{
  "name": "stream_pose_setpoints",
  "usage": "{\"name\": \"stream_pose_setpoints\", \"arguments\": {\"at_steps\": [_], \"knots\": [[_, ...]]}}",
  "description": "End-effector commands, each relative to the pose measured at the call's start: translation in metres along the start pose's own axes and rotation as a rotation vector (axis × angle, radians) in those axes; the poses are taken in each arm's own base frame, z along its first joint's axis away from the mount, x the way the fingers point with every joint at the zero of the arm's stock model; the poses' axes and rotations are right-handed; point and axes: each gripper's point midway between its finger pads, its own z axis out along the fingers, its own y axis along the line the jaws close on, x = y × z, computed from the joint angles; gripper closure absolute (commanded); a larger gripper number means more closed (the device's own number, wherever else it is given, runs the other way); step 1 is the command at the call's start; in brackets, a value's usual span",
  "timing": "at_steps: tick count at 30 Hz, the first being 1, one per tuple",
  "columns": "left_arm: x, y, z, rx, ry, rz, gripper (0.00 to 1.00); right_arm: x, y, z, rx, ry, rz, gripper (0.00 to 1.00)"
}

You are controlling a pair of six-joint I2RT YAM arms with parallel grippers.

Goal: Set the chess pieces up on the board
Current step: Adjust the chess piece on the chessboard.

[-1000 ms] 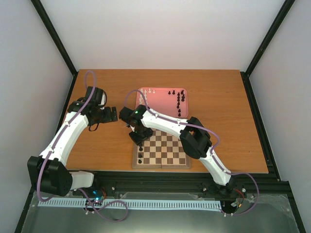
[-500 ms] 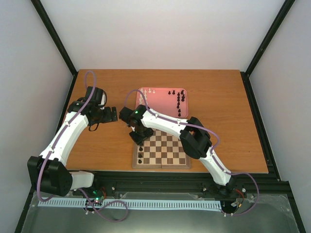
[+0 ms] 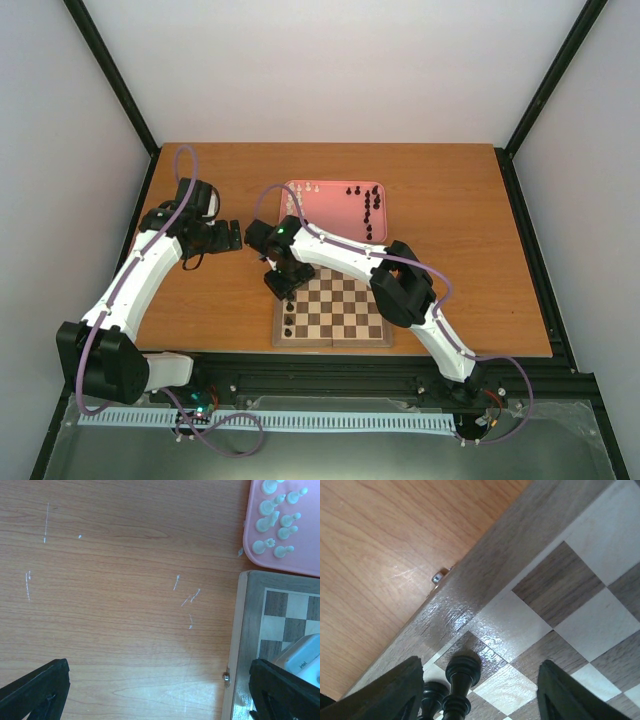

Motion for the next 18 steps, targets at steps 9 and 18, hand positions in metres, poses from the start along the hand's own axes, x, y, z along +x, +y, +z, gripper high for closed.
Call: {"name": "stream_pose_setpoints", "arguments": {"at_steps": [9,18], "knots": [[-0.010,-0.003,-0.007,0.013,-0.039,0.009,0.00,-0.038,-0.010,-0.053,0.004,-0.164,0.000,0.32],[-0.017,-0.002,-0.012,0.002,-0.053,-0.001,0.00,-0.080,-0.125,-0.115,0.066,-0.342,0.226,0.34]]}}
